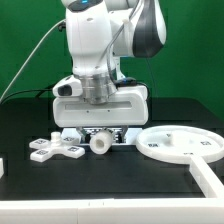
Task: Assemble round table
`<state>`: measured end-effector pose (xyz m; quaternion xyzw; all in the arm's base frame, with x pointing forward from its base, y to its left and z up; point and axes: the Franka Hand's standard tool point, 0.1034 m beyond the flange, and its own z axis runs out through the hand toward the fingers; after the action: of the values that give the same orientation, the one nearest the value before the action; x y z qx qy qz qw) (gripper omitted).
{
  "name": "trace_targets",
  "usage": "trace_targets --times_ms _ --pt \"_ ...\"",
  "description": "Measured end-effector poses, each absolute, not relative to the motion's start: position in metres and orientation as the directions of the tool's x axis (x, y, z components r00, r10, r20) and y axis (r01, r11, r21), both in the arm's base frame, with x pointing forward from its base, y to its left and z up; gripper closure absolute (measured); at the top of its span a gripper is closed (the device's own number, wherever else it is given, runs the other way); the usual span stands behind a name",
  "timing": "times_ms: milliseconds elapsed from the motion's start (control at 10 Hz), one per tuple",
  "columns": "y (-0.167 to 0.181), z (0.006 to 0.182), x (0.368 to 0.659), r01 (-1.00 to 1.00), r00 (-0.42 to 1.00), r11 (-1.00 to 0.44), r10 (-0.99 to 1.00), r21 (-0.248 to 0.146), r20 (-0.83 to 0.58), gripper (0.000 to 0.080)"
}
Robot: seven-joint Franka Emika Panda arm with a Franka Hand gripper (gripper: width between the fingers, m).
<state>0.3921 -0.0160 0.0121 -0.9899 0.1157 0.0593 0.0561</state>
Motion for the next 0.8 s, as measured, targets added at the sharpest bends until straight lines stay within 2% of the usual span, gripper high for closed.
trace_targets --times_ms 200,300,400,500,600,700,800 --pt "-0.009 0.051 0.399 -0.258 0.957 -0.955 -0.232 -0.145 -0.173 0.0151" --pt "-0.002 0.057 0.399 -0.283 0.951 -0.948 -0.257 -0.147 -0.172 0.0151" --pt "0.015 0.056 0.392 -0.305 0.942 -0.941 -0.276 -0.143 -0.193 0.0151" --pt "0.036 0.068 0.397 -0.345 0.928 -0.929 -0.317 -0.133 -0.195 0.0151" --pt "0.045 0.071 0.400 -0.390 0.912 -0.915 -0.367 -0.109 -0.183 0.0151" --pt "0.075 0.070 0.400 -0.383 0.915 -0.920 -0.365 -0.082 -0.172 0.0151" --pt "0.095 0.064 0.394 -0.326 0.931 -0.943 -0.307 -0.072 -0.198 0.0151"
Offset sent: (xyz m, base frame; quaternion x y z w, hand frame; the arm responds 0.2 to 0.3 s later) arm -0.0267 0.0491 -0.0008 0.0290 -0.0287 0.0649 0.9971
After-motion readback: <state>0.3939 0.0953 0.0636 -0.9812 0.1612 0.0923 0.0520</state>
